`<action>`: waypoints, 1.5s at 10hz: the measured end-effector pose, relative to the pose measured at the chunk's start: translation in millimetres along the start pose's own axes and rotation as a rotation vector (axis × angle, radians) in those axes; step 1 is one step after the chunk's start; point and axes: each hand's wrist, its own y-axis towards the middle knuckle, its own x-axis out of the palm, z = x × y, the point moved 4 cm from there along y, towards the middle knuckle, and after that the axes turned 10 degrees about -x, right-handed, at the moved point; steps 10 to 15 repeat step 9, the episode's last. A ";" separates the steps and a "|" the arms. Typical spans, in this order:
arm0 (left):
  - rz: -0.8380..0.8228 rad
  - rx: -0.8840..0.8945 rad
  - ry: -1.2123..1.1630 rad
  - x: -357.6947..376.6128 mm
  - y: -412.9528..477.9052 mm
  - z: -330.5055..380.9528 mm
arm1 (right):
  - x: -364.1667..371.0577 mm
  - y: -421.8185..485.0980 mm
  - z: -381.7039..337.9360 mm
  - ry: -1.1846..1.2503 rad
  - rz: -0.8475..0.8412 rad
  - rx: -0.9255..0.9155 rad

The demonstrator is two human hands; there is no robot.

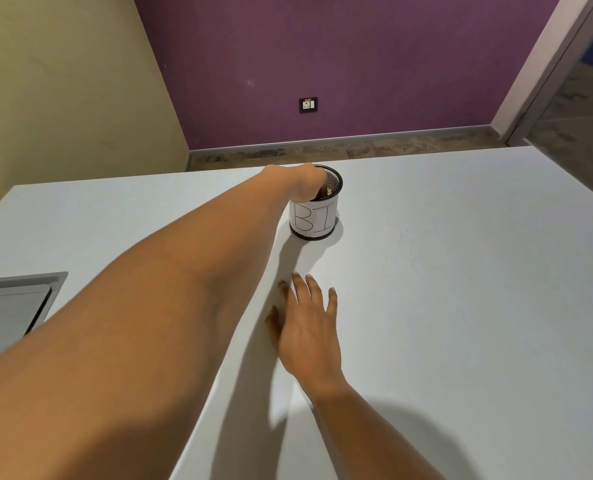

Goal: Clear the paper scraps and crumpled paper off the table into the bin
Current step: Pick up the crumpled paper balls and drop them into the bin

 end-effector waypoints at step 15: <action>0.676 -0.074 -0.363 34.1 -78.1 -37.3 | 1.3 0.2 -3.6 0.031 0.063 0.025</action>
